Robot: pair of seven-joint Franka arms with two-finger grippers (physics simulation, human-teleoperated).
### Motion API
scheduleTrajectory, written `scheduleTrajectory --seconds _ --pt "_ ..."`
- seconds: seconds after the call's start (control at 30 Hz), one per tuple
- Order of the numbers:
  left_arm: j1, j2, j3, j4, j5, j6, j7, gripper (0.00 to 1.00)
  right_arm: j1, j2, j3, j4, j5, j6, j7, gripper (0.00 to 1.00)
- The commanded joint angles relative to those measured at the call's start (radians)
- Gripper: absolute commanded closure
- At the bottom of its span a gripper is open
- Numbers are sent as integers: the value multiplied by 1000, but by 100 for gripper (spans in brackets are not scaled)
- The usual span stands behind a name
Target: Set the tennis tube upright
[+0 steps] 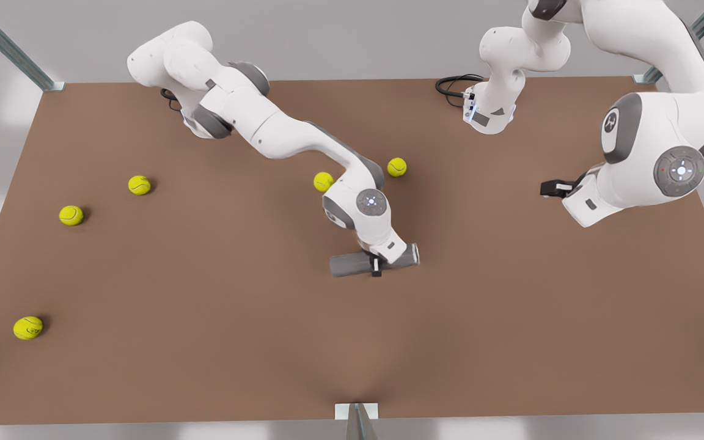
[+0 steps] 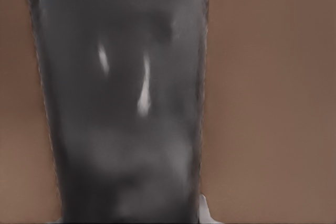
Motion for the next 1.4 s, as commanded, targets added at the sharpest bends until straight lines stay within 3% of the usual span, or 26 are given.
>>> scheduleTrajectory --seconds 0.0,0.03,0.07,0.23,0.33,0.4,0.47,0.5,0.53,0.6,0.63,0.67,0.77,0.9,0.97,1.1,1.37 --pt "0 0 0 0 0 0 0 0 5 7 -2 4 -2 0 1 25" --pt "0 6 0 0 0 2 0 0 11 16 -9 13 -2 0 2 18" --pt "0 6 0 0 0 2 0 0 11 21 -9 17 -2 0 7 0" --pt "0 12 0 0 0 3 0 0 7 21 -9 17 15 -9 10 0" --pt "0 12 0 0 0 3 0 0 -55 -81 -6 57 281 -247 44 0" --pt "0 12 0 0 0 3 0 0 -168 -248 3 19 327 -345 125 0" --pt "0 12 0 2 -3 8 0 0 -442 -361 -9 16 282 -575 410 0" --pt "12 26 6 3 -70 20 -11 0 -524 -406 -6 13 167 -606 571 0" --pt "132 95 32 17 -282 20 -44 0 -607 -464 -5 1 83 -675 691 0" --pt "325 242 32 17 -581 11 -29 0 -730 -726 3 -327 66 -655 762 0" --pt "341 316 32 0 -715 5 -26 0 -743 -929 4 -628 71 -465 779 0" --pt "367 408 32 -11 -836 5 4 0 -742 -987 4 -673 75 -451 763 0" --pt "404 586 32 -66 -976 29 465 0 -757 -970 -5 -633 34 -552 775 0" --pt "224 532 35 -331 -1251 317 627 0 -736 -966 6 -627 40 -534 774 0" --pt "184 532 35 -362 -1339 373 629 0 -658 -966 4 -627 38 -537 777 0" --pt "129 495 35 -521 -1555 454 641 0 -665 -964 4 -625 40 -537 774 0" --pt "115 509 15 -548 -1694 445 830 0 -673 -950 -2 -611 41 -537 774 0"
